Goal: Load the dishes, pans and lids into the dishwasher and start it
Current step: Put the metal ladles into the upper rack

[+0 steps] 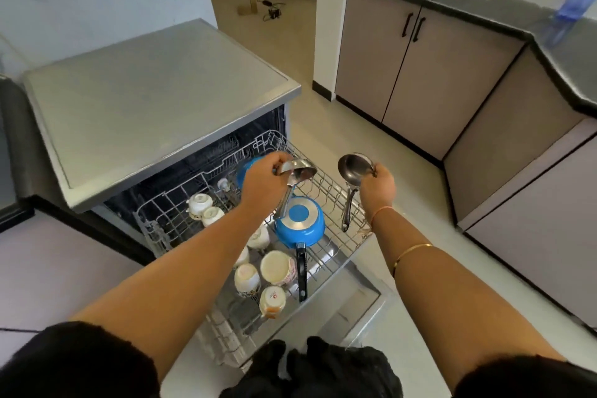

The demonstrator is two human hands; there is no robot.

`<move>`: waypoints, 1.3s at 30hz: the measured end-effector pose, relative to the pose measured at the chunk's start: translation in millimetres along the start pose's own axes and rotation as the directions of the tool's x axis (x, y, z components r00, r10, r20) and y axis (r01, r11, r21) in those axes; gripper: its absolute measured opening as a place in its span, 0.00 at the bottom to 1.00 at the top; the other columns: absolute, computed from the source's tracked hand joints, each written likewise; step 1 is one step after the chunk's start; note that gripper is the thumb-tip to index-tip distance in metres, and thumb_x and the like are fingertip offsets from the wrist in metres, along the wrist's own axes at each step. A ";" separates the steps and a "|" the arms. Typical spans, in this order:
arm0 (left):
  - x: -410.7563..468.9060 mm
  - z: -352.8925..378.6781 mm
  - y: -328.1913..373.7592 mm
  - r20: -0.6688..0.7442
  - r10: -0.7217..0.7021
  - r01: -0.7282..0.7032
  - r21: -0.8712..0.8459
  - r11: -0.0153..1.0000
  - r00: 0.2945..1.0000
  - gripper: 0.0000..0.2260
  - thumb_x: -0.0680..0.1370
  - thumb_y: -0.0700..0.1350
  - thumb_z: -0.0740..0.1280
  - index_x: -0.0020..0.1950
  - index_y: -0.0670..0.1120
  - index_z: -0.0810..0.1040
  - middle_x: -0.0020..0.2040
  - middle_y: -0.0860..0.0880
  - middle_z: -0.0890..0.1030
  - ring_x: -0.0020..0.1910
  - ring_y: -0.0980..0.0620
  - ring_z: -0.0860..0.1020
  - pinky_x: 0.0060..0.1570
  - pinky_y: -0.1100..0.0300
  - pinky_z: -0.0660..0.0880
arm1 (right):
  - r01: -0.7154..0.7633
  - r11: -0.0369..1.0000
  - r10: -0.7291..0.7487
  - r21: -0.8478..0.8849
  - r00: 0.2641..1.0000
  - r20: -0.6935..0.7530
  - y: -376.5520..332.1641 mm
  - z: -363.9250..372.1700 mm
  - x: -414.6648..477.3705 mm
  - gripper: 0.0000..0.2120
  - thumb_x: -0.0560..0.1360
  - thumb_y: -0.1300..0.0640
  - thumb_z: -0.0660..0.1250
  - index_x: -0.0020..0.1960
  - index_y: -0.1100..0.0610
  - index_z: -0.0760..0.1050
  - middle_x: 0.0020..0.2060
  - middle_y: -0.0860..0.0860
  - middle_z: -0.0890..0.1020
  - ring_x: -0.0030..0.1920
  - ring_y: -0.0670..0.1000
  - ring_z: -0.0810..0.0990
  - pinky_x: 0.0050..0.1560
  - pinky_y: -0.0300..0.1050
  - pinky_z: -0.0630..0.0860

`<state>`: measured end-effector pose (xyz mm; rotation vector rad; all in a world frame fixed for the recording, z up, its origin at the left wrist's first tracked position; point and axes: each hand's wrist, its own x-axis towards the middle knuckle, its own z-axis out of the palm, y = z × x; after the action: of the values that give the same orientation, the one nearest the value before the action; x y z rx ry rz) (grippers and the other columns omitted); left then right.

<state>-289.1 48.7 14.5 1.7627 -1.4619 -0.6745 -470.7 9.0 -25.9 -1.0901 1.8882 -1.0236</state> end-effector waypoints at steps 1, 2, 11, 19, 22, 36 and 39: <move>6.6 7.5 0.5 -0.028 0.009 -0.008 0.026 1.000 1.000 0.06 0.78 0.40 0.63 0.53 0.45 0.78 0.42 0.53 0.77 0.40 0.55 0.73 0.33 0.72 0.66 | 0.006 0.999 -0.005 -0.044 1.000 0.024 3.3 -1.4 10.3 0.16 0.74 0.70 0.54 0.57 0.62 0.74 0.42 0.55 0.76 0.42 0.54 0.73 0.41 0.43 0.67; 12.2 14.5 2.0 -0.061 0.014 -0.011 0.050 0.999 0.998 0.06 0.78 0.40 0.63 0.52 0.45 0.78 0.41 0.52 0.77 0.39 0.54 0.72 0.33 0.72 0.65 | 0.011 0.996 -0.007 -0.089 0.999 0.049 7.0 -3.5 19.9 0.15 0.74 0.70 0.55 0.56 0.61 0.74 0.41 0.55 0.75 0.41 0.54 0.72 0.41 0.43 0.67; 49.0 88.9 10.2 -0.215 0.002 0.040 0.190 0.981 0.977 0.06 0.78 0.39 0.63 0.52 0.43 0.78 0.43 0.46 0.81 0.40 0.49 0.76 0.40 0.54 0.72 | -0.059 0.967 0.128 -0.246 0.953 0.275 61.2 -1.0 98.3 0.10 0.76 0.59 0.64 0.56 0.59 0.68 0.43 0.55 0.75 0.42 0.54 0.74 0.42 0.44 0.69; 50.3 126.6 -7.2 -0.240 -0.117 0.134 0.057 0.989 0.964 0.07 0.76 0.37 0.65 0.52 0.45 0.78 0.41 0.52 0.78 0.41 0.48 0.79 0.41 0.45 0.79 | -0.098 0.948 0.204 -0.304 0.918 0.340 100.5 20.4 114.4 0.14 0.74 0.69 0.56 0.57 0.59 0.70 0.45 0.56 0.75 0.43 0.55 0.73 0.43 0.47 0.72; 49.3 135.2 -12.3 -0.240 -0.117 0.122 0.006 0.993 0.964 0.07 0.76 0.36 0.66 0.51 0.44 0.78 0.42 0.54 0.77 0.42 0.47 0.79 0.41 0.43 0.79 | -0.076 0.949 0.181 -0.306 0.926 0.331 111.7 30.6 111.2 0.15 0.74 0.71 0.54 0.57 0.60 0.71 0.45 0.55 0.75 0.43 0.53 0.73 0.42 0.43 0.69; 84.3 151.1 -42.3 -0.303 -0.059 0.006 -0.173 0.985 0.951 0.04 0.77 0.40 0.65 0.50 0.46 0.78 0.39 0.62 0.75 0.42 0.48 0.79 0.39 0.45 0.80 | 0.043 0.929 0.105 -0.368 0.922 0.374 173.2 88.8 93.3 0.16 0.77 0.68 0.57 0.63 0.57 0.68 0.57 0.54 0.75 0.51 0.51 0.77 0.54 0.44 0.76; 92.0 146.1 -49.1 -0.241 -0.075 0.014 -0.247 0.969 0.968 0.05 0.77 0.39 0.65 0.47 0.50 0.76 0.39 0.60 0.77 0.42 0.50 0.80 0.38 0.51 0.81 | 0.028 0.882 0.202 -0.471 0.880 0.430 189.7 96.9 92.8 0.13 0.78 0.65 0.57 0.62 0.58 0.67 0.51 0.56 0.77 0.45 0.51 0.76 0.49 0.44 0.75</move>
<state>-354.5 -67.3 -105.9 1.6275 -1.1225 -0.6032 -486.6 -39.4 -252.6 -1.3579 1.7859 -0.1993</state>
